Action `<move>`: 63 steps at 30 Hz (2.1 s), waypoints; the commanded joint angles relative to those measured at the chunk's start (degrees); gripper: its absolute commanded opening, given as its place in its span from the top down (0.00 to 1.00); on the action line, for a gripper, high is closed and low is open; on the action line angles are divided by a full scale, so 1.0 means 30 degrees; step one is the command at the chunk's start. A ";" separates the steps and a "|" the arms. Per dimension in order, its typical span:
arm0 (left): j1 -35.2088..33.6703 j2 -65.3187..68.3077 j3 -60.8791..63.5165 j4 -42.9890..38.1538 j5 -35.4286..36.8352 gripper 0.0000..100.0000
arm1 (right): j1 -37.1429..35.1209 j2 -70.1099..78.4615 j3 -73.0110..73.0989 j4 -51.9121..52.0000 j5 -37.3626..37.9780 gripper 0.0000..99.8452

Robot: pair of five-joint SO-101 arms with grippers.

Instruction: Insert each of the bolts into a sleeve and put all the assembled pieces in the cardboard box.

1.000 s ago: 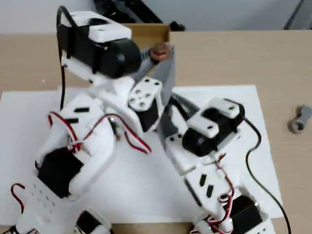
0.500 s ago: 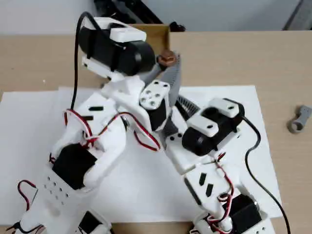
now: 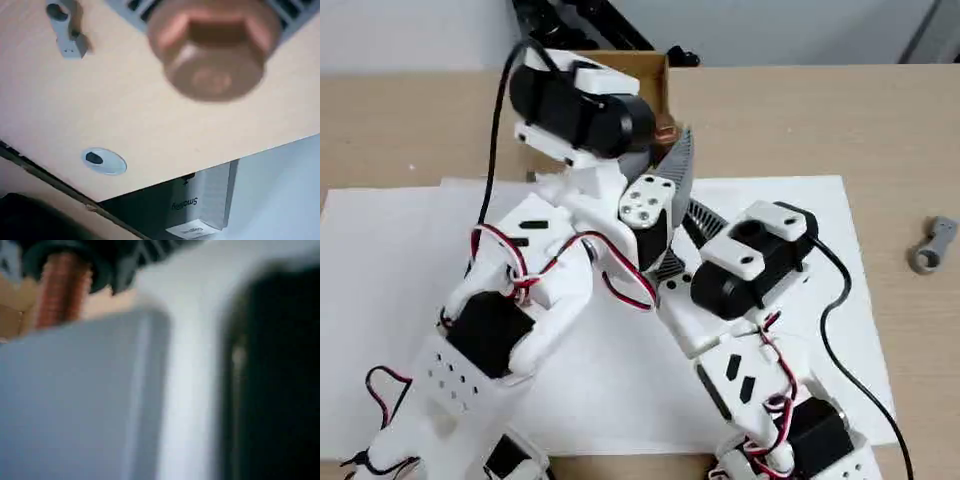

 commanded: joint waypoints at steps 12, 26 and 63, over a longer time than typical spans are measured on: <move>0.0000 -0.0176 0.0425 -0.0645 0.0205 0.99 | -0.0073 -0.0190 -0.0205 -0.0278 0.0117 1.00; 0.0029 -0.0117 0.0425 -0.0791 0.0088 0.99 | -0.0073 -0.0190 -0.0205 -0.0249 0.0117 1.00; -0.0059 -0.0029 -0.2564 0.0029 0.0264 0.99 | -0.0103 -0.0190 -0.0205 0.0396 0.0147 1.00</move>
